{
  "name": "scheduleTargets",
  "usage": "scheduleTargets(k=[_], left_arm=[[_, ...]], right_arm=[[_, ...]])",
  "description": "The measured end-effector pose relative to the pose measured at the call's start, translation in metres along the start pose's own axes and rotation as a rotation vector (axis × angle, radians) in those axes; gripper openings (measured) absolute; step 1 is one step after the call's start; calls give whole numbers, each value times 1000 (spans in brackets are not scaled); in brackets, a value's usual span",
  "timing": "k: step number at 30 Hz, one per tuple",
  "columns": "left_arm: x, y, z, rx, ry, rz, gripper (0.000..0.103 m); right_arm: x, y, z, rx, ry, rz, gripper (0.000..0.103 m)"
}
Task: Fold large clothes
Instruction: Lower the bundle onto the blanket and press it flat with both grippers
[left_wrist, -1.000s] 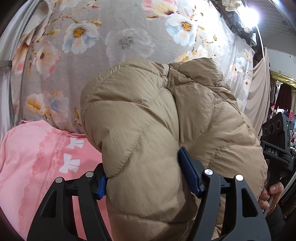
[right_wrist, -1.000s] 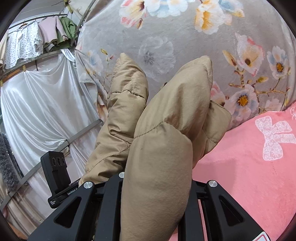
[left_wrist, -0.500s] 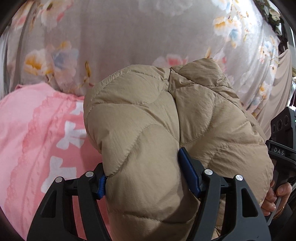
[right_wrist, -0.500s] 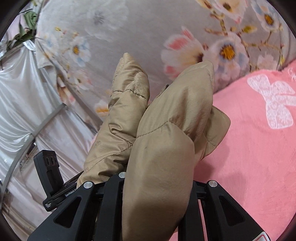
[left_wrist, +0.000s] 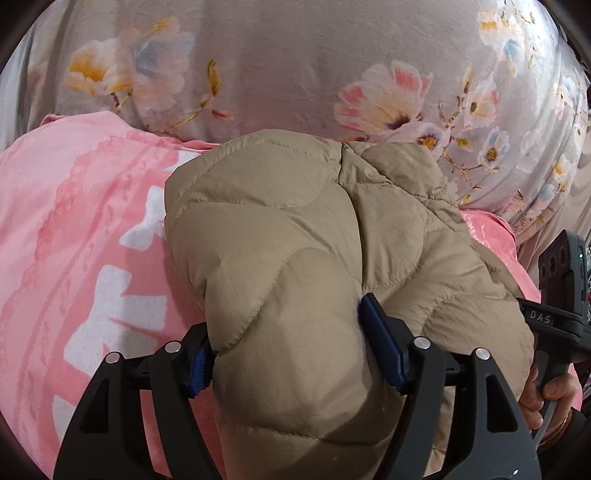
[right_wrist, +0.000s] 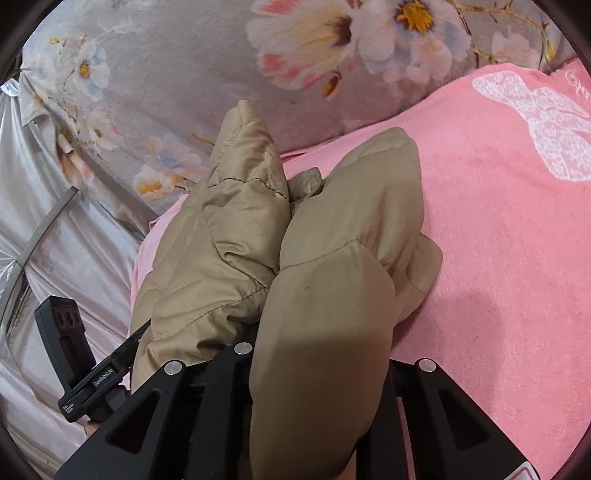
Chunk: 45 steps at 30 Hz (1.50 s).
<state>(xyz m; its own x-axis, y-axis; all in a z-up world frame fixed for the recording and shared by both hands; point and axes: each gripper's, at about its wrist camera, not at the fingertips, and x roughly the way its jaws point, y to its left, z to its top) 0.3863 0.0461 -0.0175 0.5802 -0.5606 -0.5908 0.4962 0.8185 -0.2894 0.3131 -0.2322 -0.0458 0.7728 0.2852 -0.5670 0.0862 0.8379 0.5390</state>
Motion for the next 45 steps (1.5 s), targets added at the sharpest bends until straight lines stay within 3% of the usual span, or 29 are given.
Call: scheduleTargets(k=[4,5,7,10,14,17,19,20,21,24,27,30,36,45], left_arm=[[2,9,-4,-38,-5,17,75],[1,11,-3,-48,-8,31,83],[-5,13,-6,-68,-26,115,95],[-21,12,-9,-64,-29,186,97],[-55,4,-8,-26,1,311,97],[-76,-6,-4,1,16,348,97],[-82,-17,1,14,34,362,97],[-83,-27,4,23,43,353,97],[-82,-36,7,31,50,351,97],[-73,-66,7,81,56,403,97],[-56,-83,-3,118,81,486,97],[-38,-82,-16,100,126,521,97],[-30,-72,-33,29,138,513,98],[-23,-66,-56,42,124,523,98]], right_arm=[[14,-4,-1,-5,21,-16,23],[17,-6,-1,-4,25,-15,27],[18,-6,0,0,34,-32,32],[8,-5,3,12,66,-63,41],[-47,-9,1,6,19,-98,65],[-99,-8,-3,8,-73,-127,68],[-115,8,-4,-27,-72,-97,66],[-116,19,-6,-53,-71,-97,58],[-114,32,-9,-92,-62,-105,44],[-91,73,-21,-252,-6,-221,15],[-62,85,-38,-311,35,-315,14],[-44,79,-48,-320,50,-370,14],[-28,57,-70,-255,128,-341,14],[-18,49,-95,-223,122,-319,15]])
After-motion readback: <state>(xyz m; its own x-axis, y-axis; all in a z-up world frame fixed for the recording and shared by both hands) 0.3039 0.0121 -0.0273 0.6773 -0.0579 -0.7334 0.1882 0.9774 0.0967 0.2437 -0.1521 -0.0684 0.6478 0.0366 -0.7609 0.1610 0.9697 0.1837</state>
